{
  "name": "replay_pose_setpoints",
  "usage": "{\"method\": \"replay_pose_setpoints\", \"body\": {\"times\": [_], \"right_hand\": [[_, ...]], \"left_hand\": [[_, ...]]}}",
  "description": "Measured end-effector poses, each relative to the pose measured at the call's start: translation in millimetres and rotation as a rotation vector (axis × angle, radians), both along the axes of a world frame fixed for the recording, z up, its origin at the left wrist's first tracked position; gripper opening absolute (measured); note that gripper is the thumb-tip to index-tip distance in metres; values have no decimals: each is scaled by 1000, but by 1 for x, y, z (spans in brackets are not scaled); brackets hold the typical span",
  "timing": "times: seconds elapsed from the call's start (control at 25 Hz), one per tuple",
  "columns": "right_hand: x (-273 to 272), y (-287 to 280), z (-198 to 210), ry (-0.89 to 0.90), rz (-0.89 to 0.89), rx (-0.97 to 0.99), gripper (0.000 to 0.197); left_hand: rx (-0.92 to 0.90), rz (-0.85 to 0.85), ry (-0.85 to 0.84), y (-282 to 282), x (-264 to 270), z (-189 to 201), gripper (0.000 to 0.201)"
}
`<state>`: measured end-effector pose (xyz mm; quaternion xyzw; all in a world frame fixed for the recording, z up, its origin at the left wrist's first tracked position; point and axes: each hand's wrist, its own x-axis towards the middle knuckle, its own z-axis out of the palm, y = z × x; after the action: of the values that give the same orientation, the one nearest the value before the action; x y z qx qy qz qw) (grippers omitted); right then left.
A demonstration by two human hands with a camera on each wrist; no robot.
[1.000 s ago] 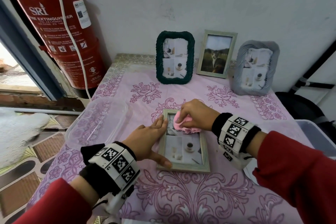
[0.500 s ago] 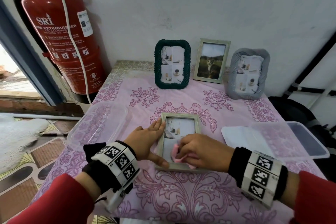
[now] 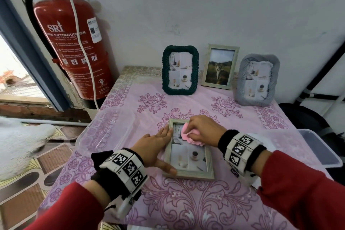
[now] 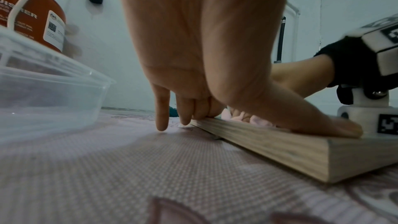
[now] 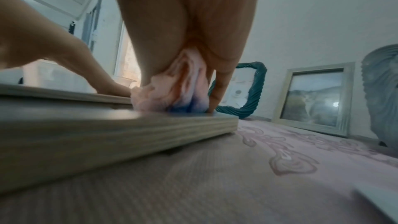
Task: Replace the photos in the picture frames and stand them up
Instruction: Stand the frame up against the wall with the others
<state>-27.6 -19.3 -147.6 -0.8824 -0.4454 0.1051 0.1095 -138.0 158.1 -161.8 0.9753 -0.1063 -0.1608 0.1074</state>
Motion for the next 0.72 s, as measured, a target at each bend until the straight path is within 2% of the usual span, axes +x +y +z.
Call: {"method": "replay_pose_setpoints", "body": {"times": [0.2,0.4,0.52,0.64,0.72], "right_hand": [[-13,0,-3,47,-60,7,29],[-28,-18,8,390,-199,298,32],[-33,-24,10,290,-216,454,25],[-32,-32,5,206,-335,514,29],[-30,-36,0,169,-445,548,38]], "left_hand": [[20,22,19,-1,-1,0,124],[22,38,41,-2,-2,3,123],[-13,69,55,-2,-2,8,123],[-72,147,38,-6,1,14,101],[-134,233,-111,-14,4,12,74]]}}
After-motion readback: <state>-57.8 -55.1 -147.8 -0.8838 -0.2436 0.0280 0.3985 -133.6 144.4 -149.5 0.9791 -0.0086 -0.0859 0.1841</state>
